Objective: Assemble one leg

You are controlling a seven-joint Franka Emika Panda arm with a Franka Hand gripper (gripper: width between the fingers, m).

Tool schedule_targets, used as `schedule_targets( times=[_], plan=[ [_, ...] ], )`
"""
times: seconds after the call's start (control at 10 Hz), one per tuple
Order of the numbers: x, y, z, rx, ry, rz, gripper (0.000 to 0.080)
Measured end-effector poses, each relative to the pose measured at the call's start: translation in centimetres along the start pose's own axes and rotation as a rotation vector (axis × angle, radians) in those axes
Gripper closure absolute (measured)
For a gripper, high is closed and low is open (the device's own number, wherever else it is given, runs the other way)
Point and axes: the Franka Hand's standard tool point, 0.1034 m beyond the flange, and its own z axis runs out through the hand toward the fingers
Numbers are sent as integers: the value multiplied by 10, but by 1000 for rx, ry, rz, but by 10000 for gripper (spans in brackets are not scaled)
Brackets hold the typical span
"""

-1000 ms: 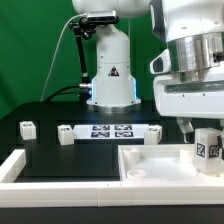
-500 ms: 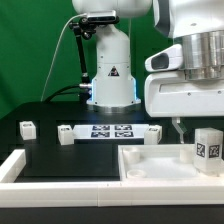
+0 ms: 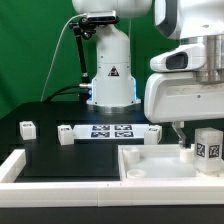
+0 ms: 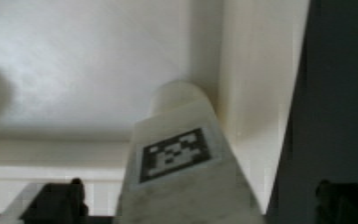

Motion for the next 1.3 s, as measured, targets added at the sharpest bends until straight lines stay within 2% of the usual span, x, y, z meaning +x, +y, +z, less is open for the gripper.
schedule_targets(
  times=[0.2,0.3,0.4,0.5,0.6,0.8,1.0,1.2,1.3],
  plan=[
    [0,5,0,0,-4,-62,151],
    [0,4,0,0,-4,-60,246],
    [0,4,0,0,-4,-60,381],
    [0,4,0,0,-4,-61,381],
    [0,4,0,1,-4,-43,509],
    [0,4,0,2,-4,-24,509],
    [1,4,2,3,4,268,509],
    [2,3,3,-6,46,561,509],
    [2,4,3,2,59,668,509]
  ],
)
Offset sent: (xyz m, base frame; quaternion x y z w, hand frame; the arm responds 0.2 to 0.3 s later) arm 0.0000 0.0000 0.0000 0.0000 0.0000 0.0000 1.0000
